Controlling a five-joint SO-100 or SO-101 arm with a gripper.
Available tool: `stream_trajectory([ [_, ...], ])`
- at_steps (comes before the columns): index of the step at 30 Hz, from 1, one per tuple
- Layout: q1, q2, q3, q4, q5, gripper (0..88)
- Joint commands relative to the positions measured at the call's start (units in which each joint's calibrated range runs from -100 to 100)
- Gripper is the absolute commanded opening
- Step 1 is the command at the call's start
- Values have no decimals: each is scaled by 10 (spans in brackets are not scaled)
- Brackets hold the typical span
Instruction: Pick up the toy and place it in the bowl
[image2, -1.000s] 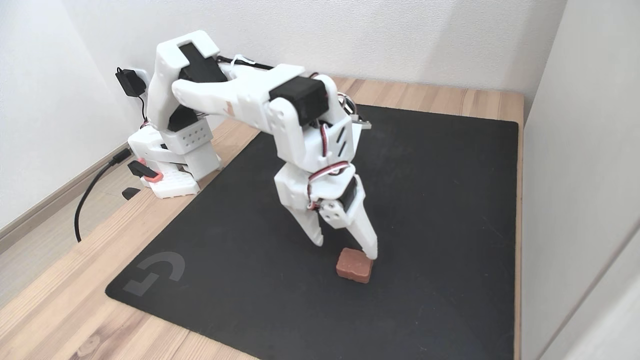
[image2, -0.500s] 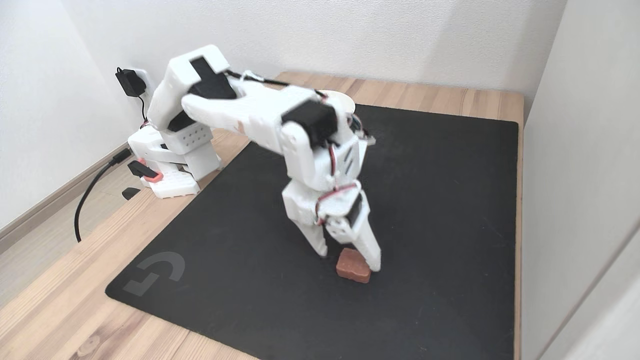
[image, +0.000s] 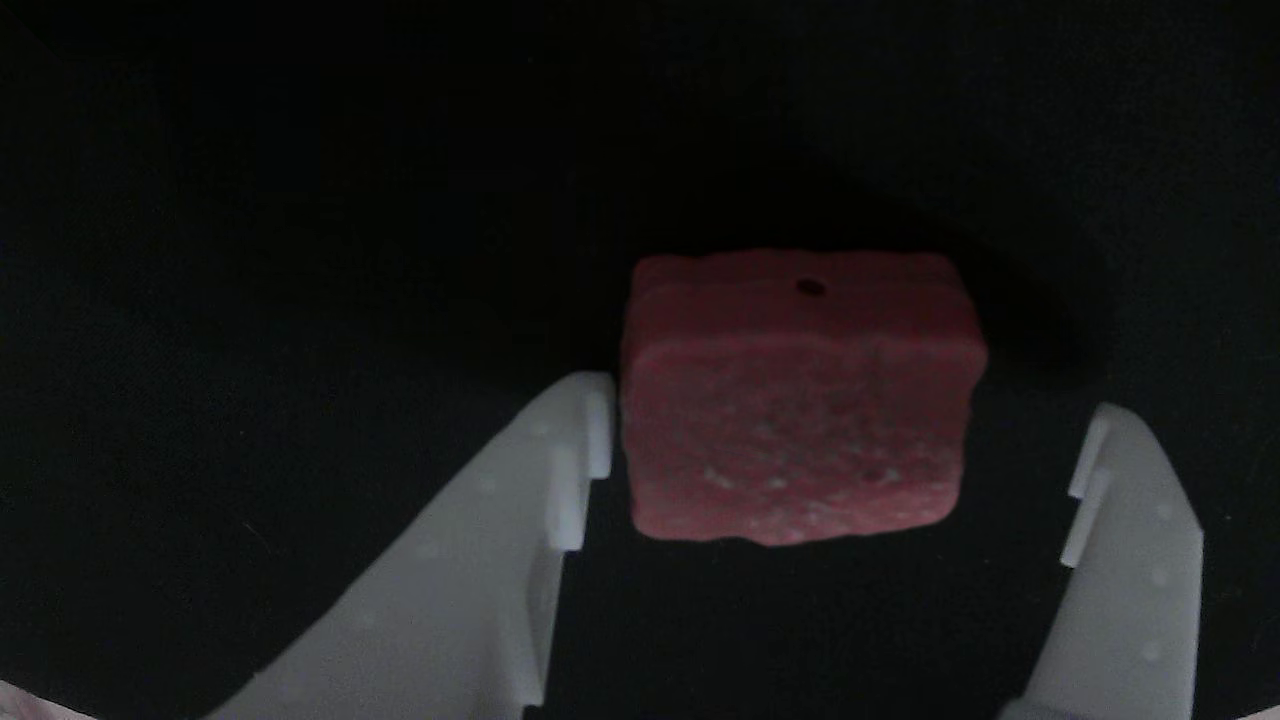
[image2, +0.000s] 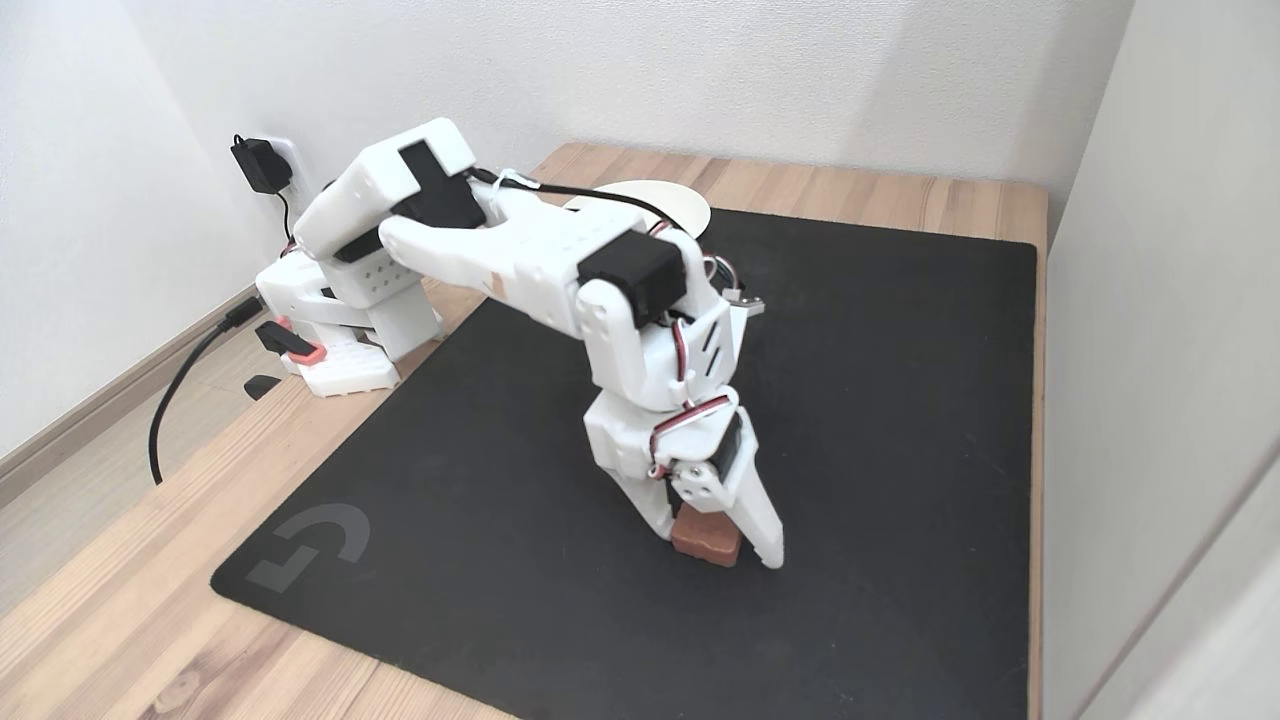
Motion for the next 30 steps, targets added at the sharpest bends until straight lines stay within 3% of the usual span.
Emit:
stream_trajectory([
  [1, -12, 6, -8, -18, -3, 315],
  [19, -12, 16, -1, 12, -4, 311],
  [22, -13, 16, -1, 14, -4, 248],
  [27, -12, 16, -1, 14, -4, 30],
  [30, -11, 16, -1, 15, -8, 23],
])
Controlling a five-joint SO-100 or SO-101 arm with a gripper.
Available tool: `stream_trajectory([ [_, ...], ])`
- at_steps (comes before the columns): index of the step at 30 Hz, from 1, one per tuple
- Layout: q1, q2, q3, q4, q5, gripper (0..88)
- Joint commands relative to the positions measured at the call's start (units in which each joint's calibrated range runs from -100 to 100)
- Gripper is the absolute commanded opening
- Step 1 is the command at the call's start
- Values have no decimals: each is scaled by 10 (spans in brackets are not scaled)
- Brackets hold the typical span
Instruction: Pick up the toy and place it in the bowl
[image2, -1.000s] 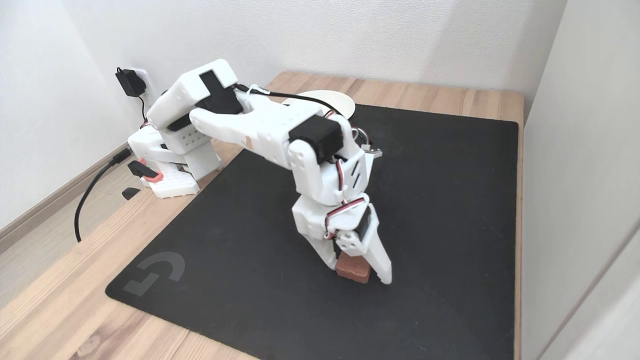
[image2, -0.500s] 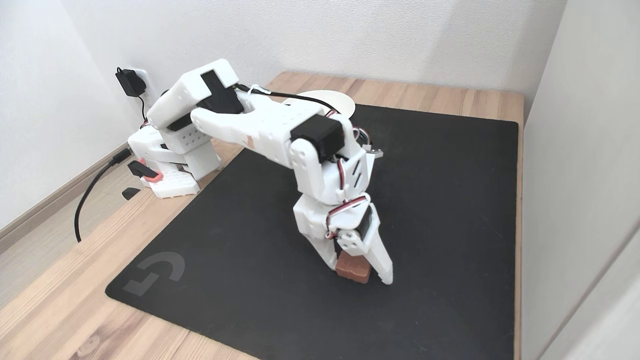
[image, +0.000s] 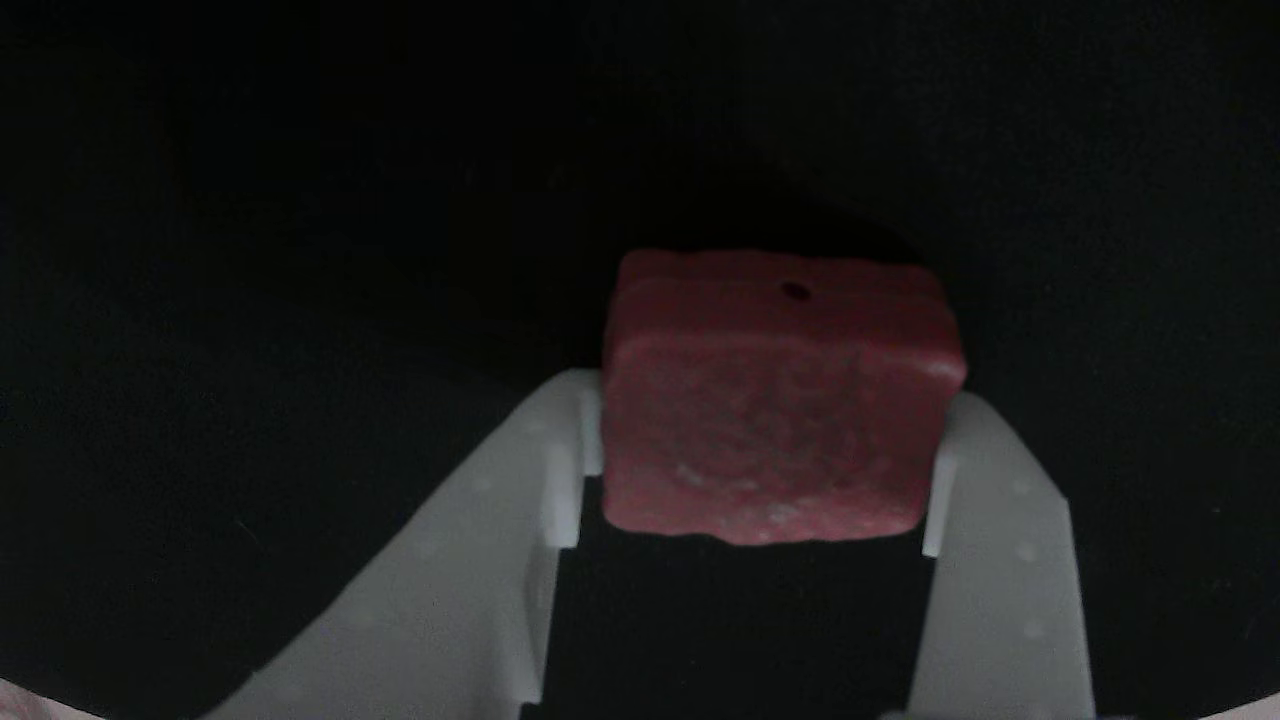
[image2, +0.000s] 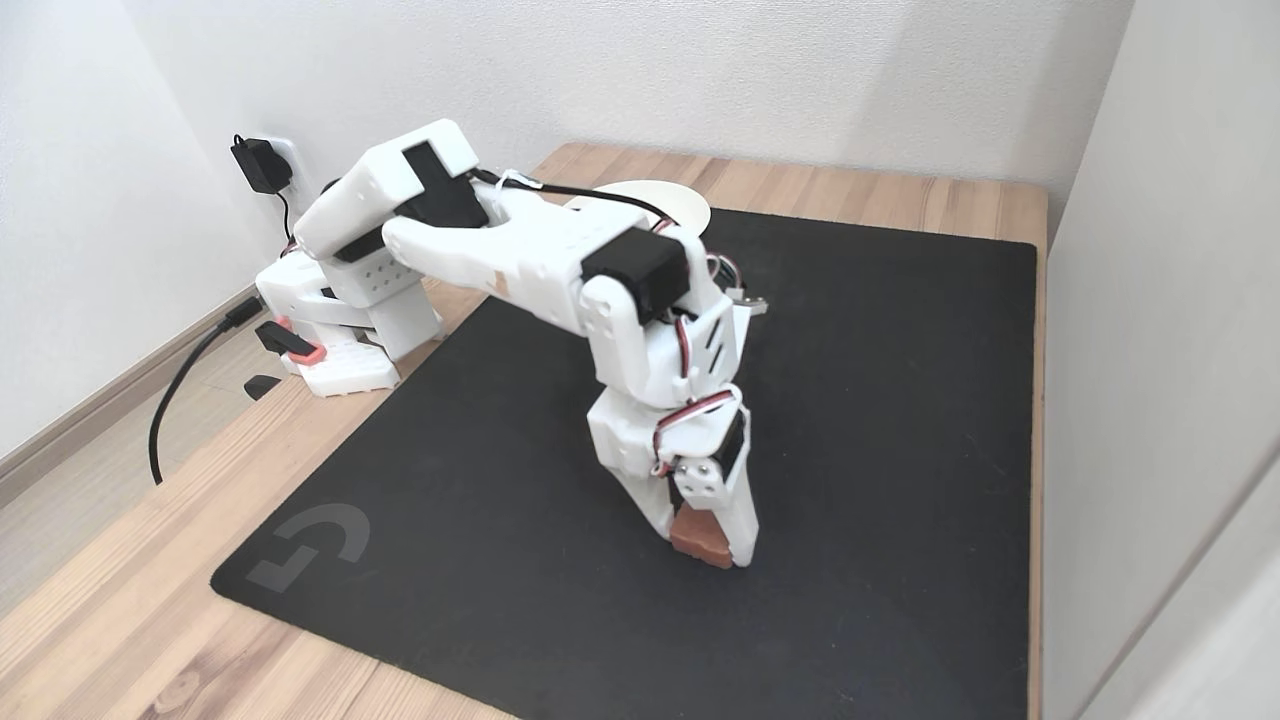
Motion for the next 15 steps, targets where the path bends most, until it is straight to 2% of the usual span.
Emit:
stream_trajectory([
  [1, -6, 4, 7, 11, -5, 23],
  [11, -6, -20, 1, 22, -5, 23],
  [15, -3, -77, 7, 22, -34, 22],
])
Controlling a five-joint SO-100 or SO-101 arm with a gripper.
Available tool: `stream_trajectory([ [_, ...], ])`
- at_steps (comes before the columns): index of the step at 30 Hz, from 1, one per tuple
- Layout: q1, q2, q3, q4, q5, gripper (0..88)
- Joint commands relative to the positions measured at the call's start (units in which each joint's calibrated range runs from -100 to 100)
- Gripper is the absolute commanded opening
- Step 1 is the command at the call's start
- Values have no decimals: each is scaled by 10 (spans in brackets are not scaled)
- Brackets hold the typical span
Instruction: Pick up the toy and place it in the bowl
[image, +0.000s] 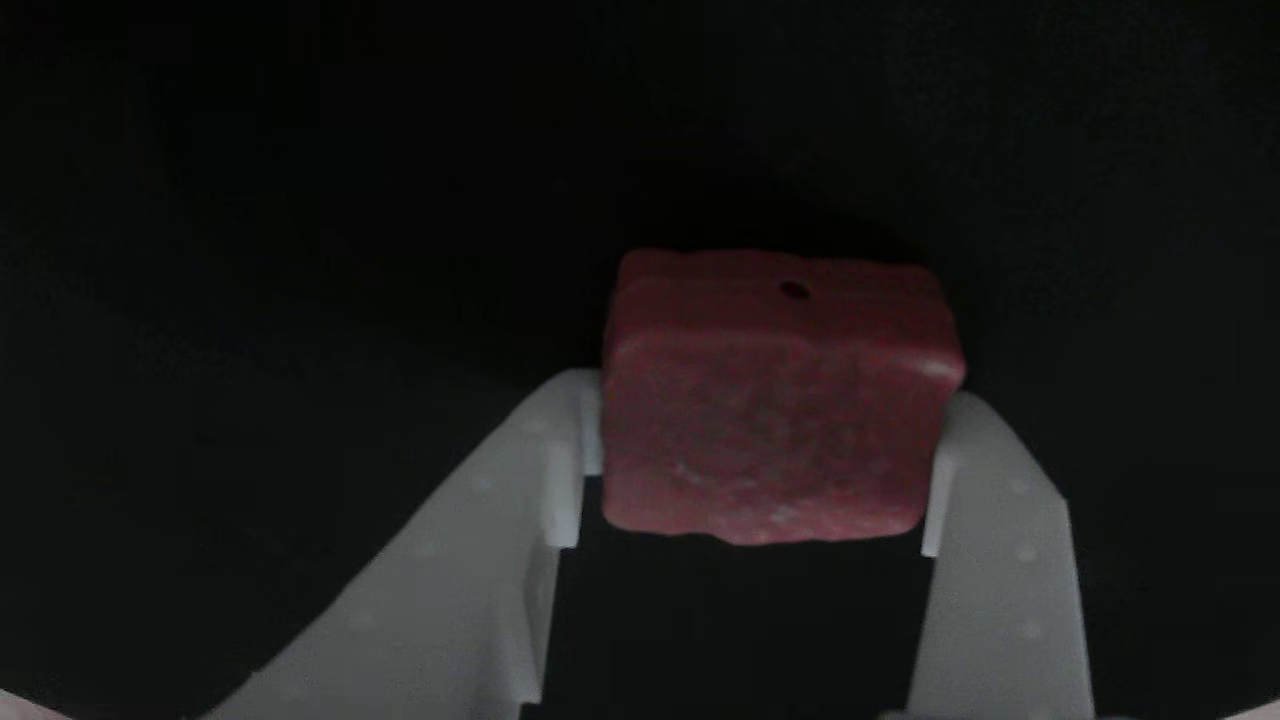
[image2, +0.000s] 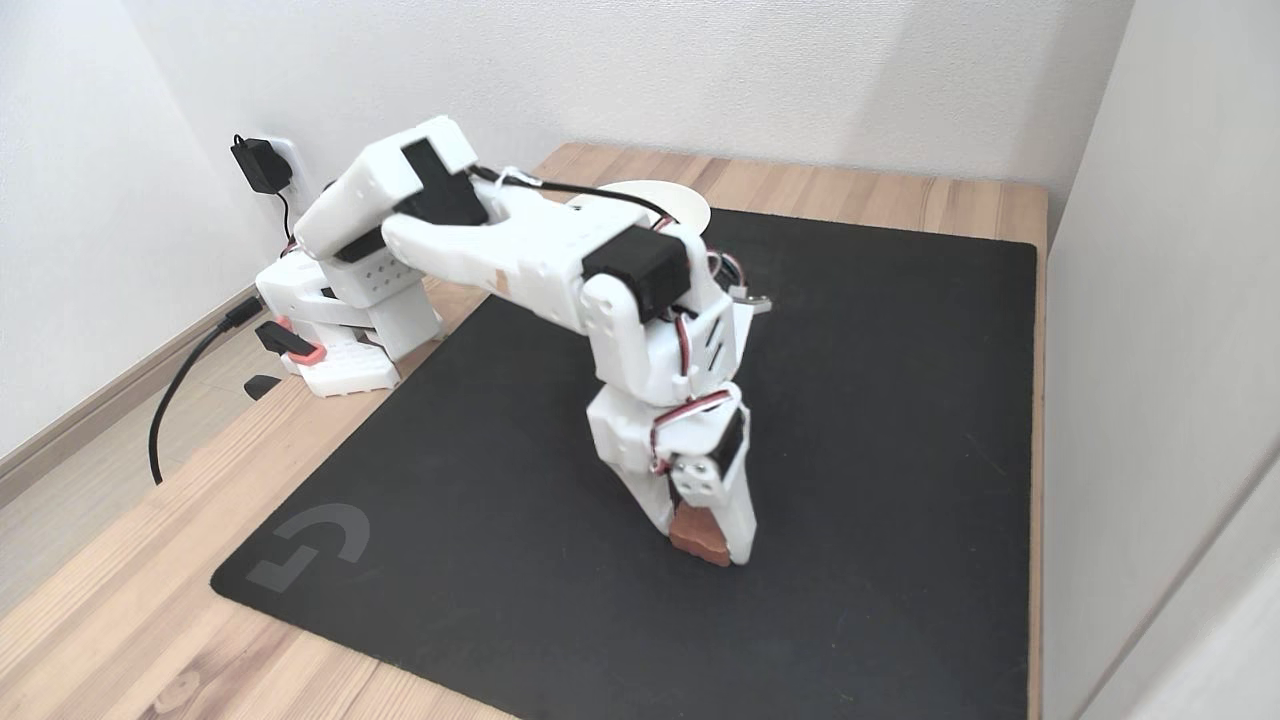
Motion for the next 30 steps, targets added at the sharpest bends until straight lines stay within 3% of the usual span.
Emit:
stream_trajectory([
  [1, -3, -64, -5, 9, -25, 22],
  [6, -21, -155, 36, 4, -58, 22],
  [14, -112, -367, 272, -87, -112, 23],
  [21, -255, -587, 633, -284, -184, 23],
  [30, -433, -783, 909, -329, -241, 24],
])
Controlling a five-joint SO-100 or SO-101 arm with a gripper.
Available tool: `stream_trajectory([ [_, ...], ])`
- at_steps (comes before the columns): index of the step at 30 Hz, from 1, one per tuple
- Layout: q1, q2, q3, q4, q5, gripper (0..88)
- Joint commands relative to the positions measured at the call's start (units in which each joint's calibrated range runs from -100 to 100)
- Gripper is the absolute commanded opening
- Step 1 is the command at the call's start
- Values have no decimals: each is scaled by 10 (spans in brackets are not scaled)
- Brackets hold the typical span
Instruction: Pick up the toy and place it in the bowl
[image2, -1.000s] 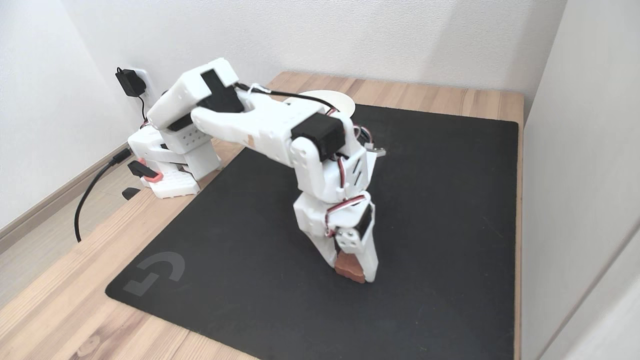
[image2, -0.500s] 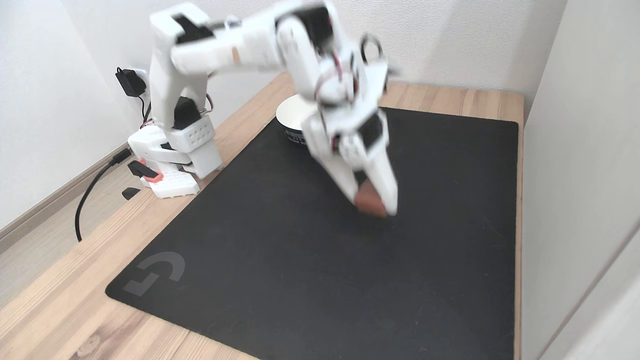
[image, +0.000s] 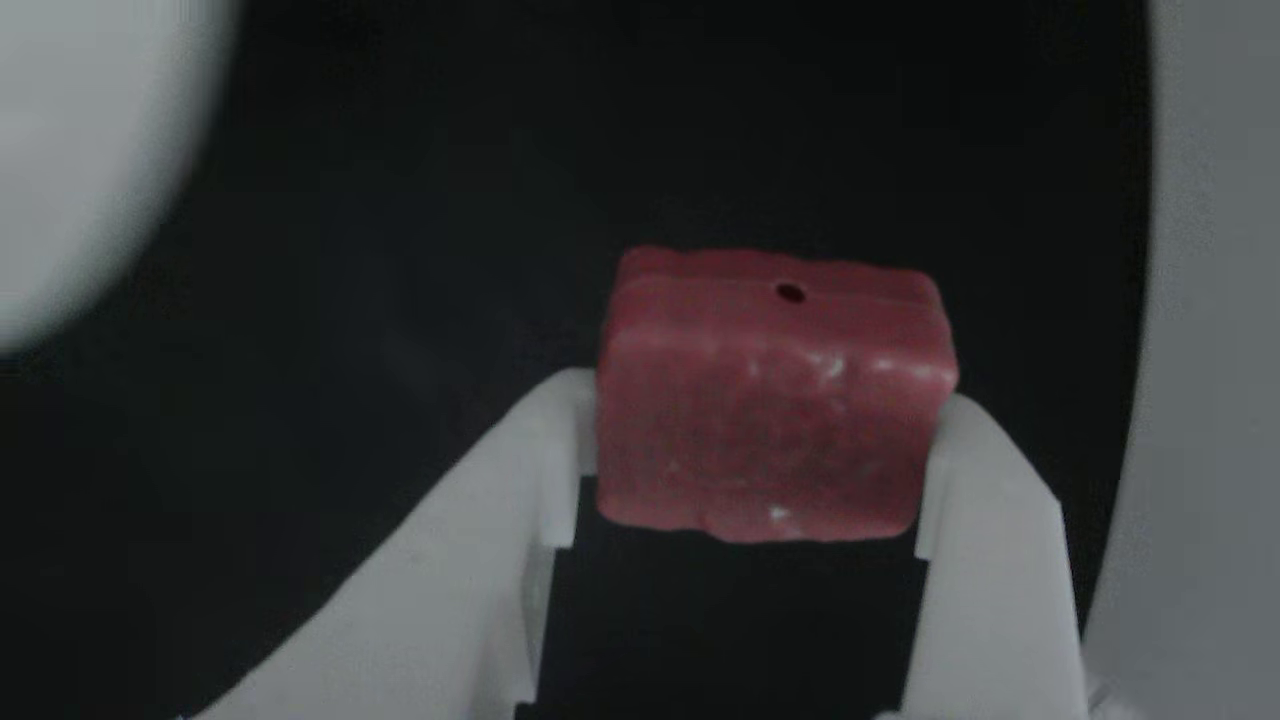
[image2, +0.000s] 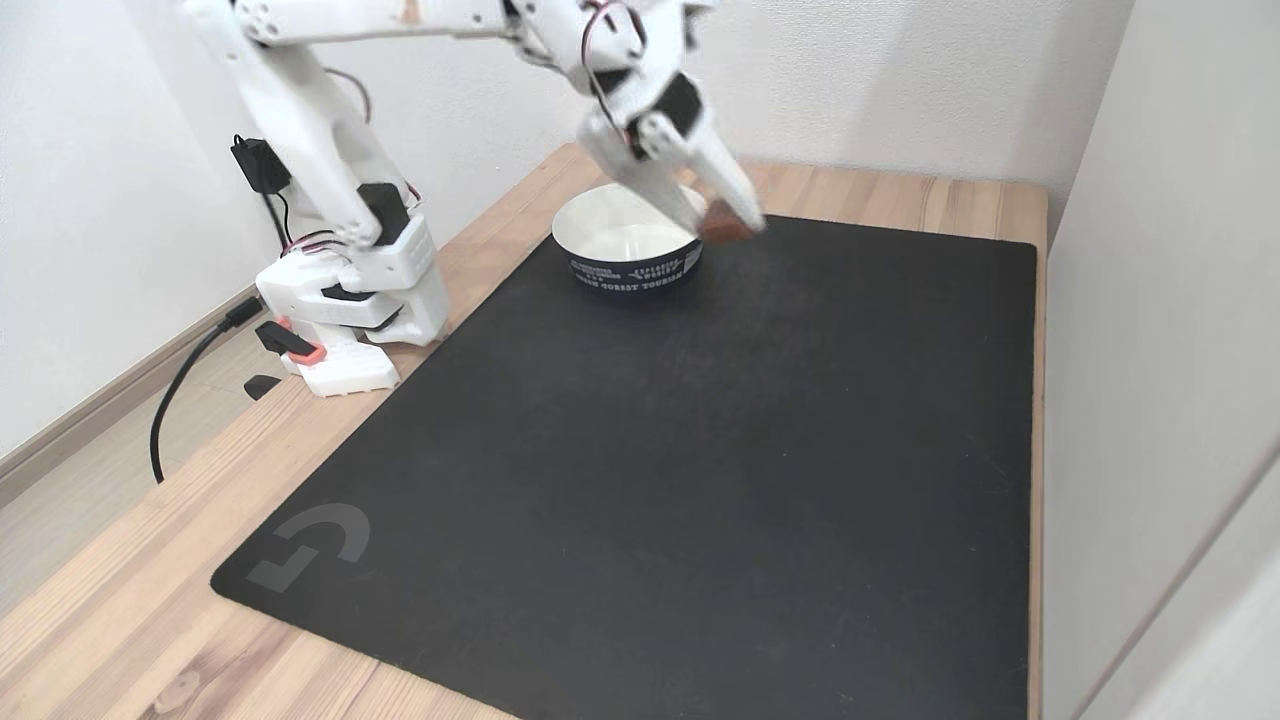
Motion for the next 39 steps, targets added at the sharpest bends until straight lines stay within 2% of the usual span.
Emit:
stream_trajectory([
  [1, -85, -93, 89, -25, -24, 24],
  [7, -177, -179, 207, -64, -60, 24],
  [12, -230, -252, 311, -71, -64, 25],
  [17, -230, -297, 418, -71, -64, 28],
  [22, -231, -324, 445, -89, -64, 39],
  [23, -232, -325, 446, -94, -64, 62],
  [24, -232, -325, 447, -95, -64, 124],
  [26, -232, -325, 447, -95, -64, 166],
  [36, -232, -325, 447, -90, -64, 176],
  [39, -233, -325, 447, -88, -75, 221],
])
